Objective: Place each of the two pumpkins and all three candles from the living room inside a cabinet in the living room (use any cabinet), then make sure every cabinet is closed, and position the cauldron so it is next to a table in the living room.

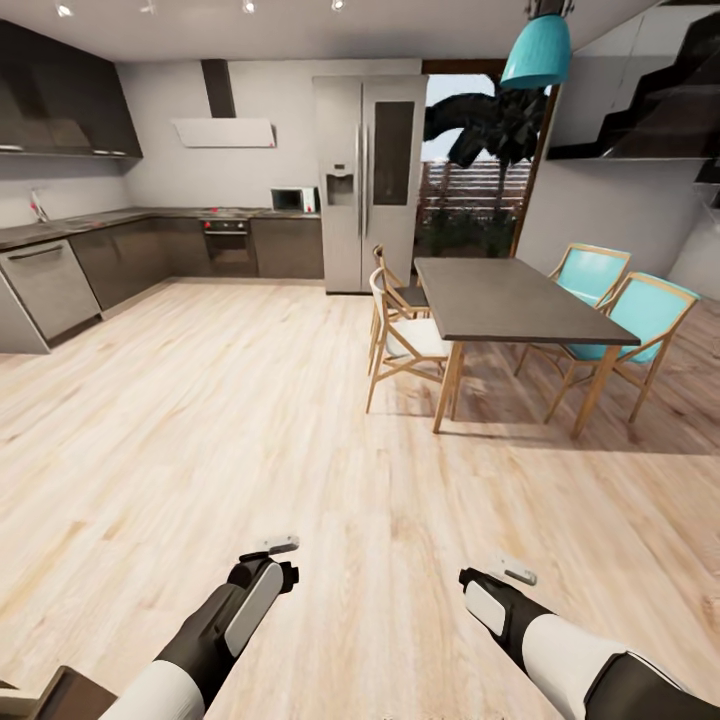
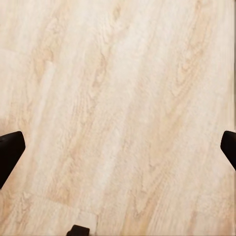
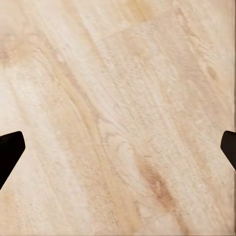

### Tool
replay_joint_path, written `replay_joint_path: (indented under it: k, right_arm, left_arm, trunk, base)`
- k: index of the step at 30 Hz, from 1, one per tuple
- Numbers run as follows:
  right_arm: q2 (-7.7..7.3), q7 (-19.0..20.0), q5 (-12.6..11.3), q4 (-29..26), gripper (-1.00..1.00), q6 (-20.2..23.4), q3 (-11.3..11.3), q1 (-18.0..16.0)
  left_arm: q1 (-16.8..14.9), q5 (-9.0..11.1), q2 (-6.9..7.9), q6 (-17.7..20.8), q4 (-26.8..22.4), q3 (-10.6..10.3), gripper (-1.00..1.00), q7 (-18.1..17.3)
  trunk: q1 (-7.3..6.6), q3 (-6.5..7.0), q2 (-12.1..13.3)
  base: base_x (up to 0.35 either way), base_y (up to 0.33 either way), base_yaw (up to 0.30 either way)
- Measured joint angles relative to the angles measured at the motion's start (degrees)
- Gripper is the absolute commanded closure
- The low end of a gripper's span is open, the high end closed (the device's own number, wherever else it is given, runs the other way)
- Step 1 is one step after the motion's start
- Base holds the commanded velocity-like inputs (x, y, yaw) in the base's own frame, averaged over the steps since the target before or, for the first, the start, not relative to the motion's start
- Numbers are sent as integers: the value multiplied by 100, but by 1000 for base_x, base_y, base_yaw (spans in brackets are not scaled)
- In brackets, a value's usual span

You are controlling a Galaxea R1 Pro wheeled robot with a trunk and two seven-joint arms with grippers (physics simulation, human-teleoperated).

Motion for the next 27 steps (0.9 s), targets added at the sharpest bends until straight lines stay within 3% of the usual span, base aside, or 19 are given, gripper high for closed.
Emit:
replay_joint_path:
  k: [27]
  right_arm:
    - [0, 0, -6, 0, -100, 0, 0, 0]
  left_arm:
    - [0, 13, 0, -6, 16, 22, -100, -8]
  trunk:
    - [0, -200, 0]
  base:
    - [0, 0, -185]
